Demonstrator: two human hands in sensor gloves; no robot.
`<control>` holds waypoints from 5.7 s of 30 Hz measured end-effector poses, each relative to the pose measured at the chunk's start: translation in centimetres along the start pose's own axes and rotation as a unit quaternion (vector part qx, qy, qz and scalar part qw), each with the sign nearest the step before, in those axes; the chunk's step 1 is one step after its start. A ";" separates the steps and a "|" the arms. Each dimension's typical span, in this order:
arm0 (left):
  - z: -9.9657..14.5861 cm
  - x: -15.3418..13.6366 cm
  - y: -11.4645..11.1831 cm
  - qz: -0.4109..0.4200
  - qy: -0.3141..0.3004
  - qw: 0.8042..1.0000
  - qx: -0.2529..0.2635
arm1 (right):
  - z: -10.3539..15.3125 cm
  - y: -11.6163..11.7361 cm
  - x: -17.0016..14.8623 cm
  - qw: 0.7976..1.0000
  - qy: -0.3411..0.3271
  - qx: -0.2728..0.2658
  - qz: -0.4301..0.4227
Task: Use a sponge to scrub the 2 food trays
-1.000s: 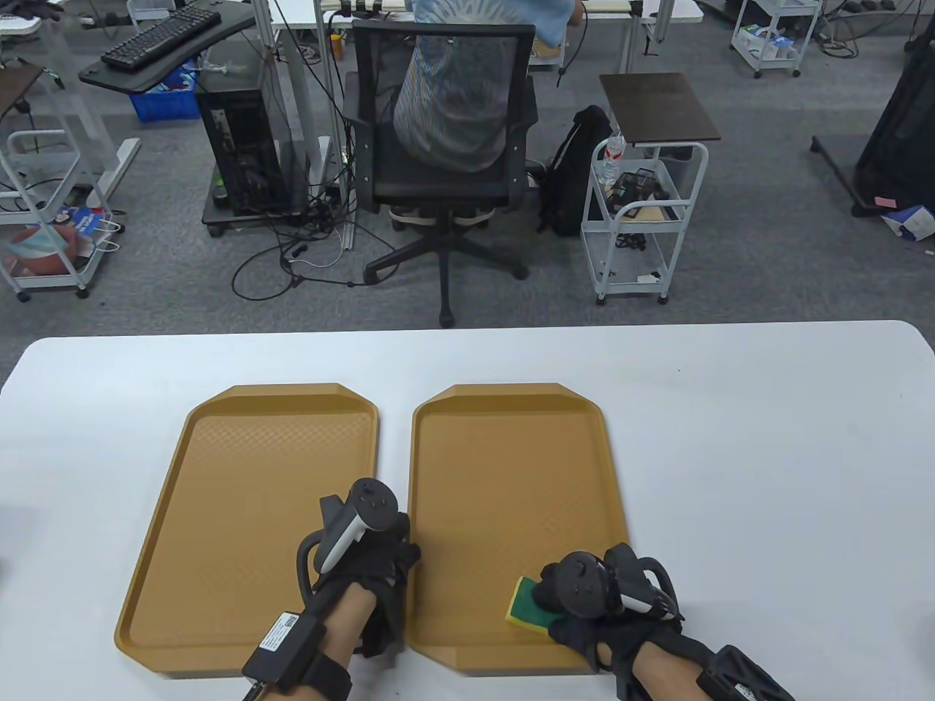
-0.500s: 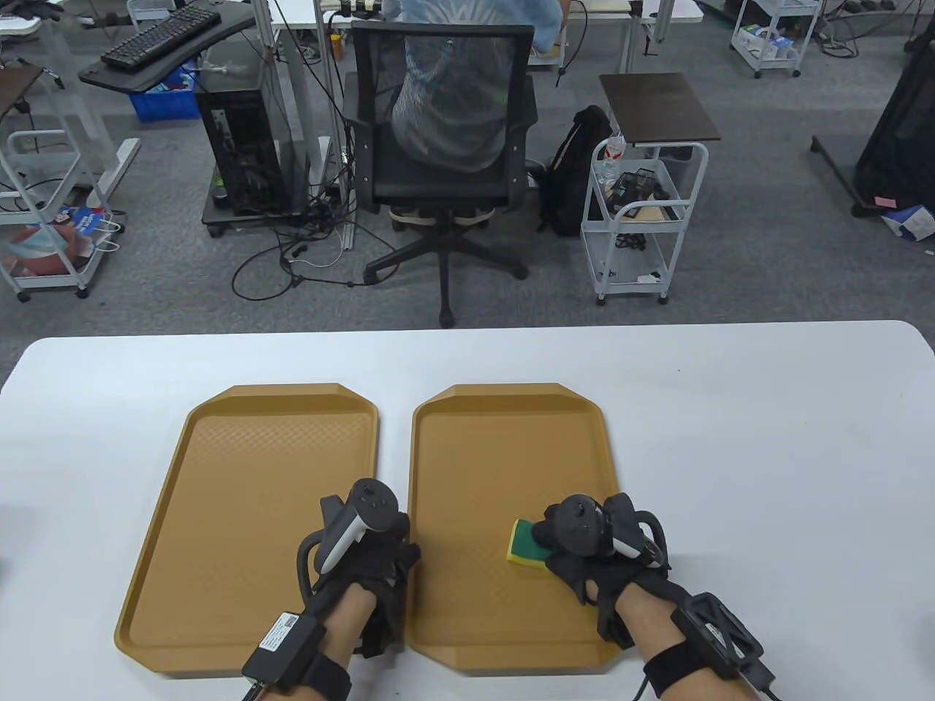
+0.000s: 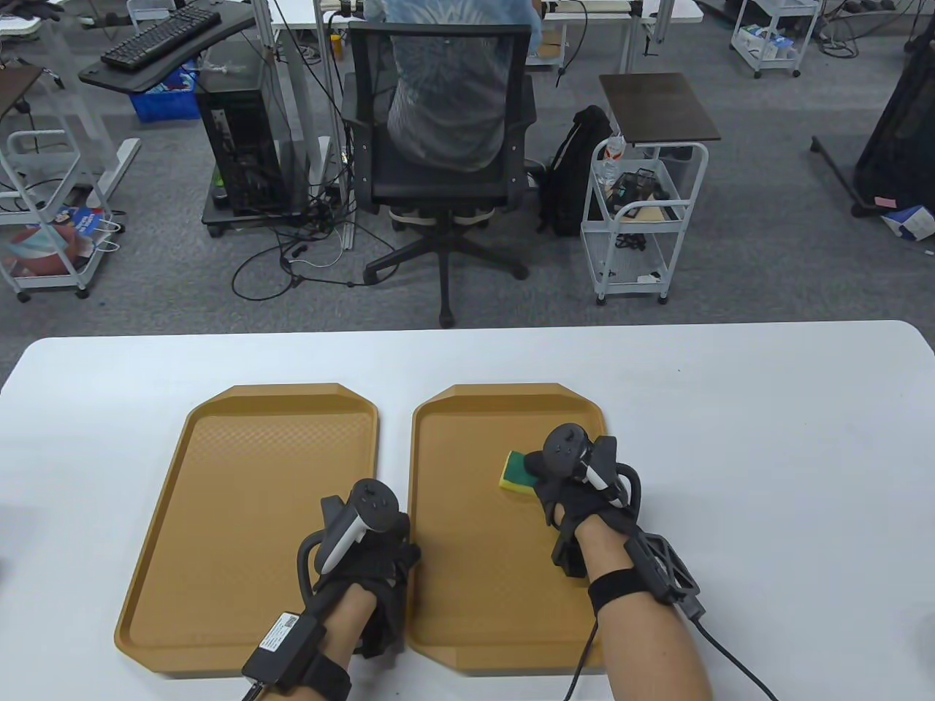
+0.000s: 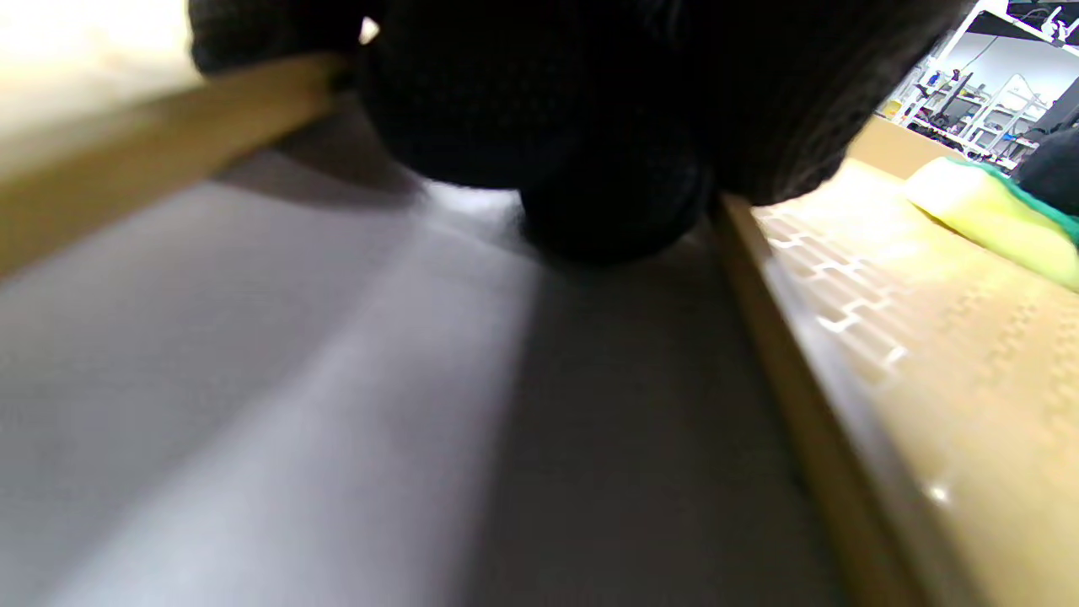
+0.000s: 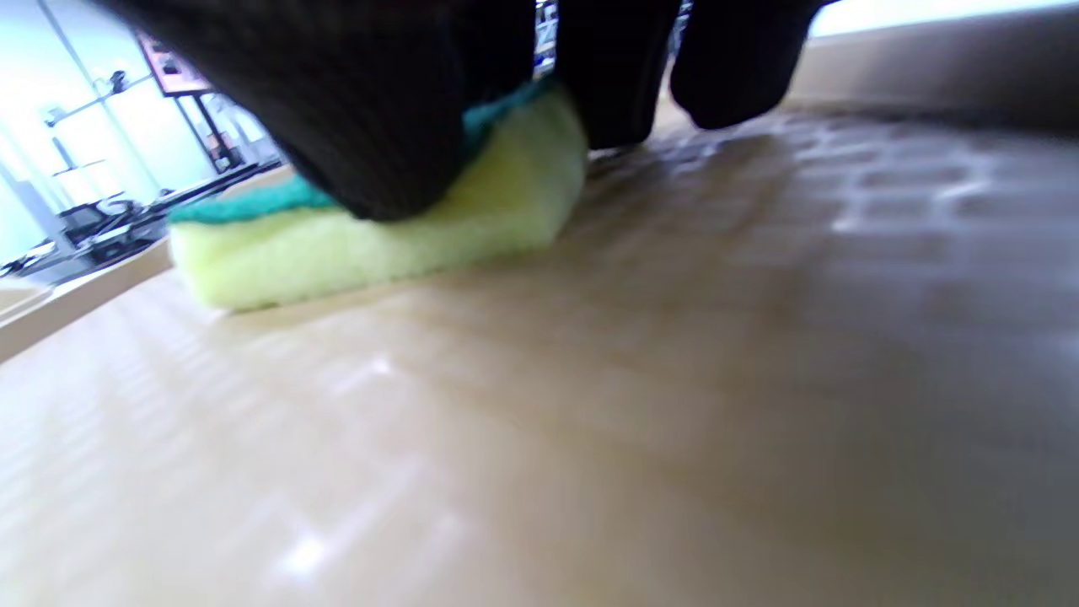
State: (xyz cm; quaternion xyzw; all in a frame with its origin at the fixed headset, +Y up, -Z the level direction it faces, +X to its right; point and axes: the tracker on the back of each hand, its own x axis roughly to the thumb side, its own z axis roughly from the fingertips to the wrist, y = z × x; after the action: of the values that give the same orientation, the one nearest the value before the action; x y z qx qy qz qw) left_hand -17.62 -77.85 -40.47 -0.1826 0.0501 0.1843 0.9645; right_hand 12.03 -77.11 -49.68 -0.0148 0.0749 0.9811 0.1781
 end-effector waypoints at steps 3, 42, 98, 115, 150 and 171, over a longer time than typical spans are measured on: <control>0.0 0.0 0.0 0.001 0.000 1.000 0.000 | -1.1 0.0 0.2 1.000 0.025 -0.014 -0.012; 0.0 0.1 0.0 -0.001 0.003 1.000 -0.002 | 4.4 2.7 5.7 0.979 -0.152 0.091 0.105; 0.6 6.6 -0.8 -0.195 0.138 0.967 0.090 | 20.4 -5.9 -7.5 0.990 -0.126 -0.032 0.062; 0.0 -0.4 1.0 0.247 0.079 0.959 -0.117 | 20.9 -8.9 -10.0 0.991 -0.120 -0.063 -0.010; -7.0 12.5 -8.5 0.624 0.236 0.729 -0.153 | 22.0 -10.3 -10.8 0.986 -0.132 -0.091 -0.050; -7.5 13.0 -8.6 0.613 0.245 0.737 -0.147 | 21.9 -10.6 -11.3 0.986 -0.123 -0.093 -0.060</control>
State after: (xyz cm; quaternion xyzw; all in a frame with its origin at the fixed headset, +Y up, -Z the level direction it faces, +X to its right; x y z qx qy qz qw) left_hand -2.57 -83.66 -46.66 -0.2902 0.3578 0.6899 0.5584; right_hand 26.31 -67.89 -28.86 0.0853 -0.0404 0.9656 0.2424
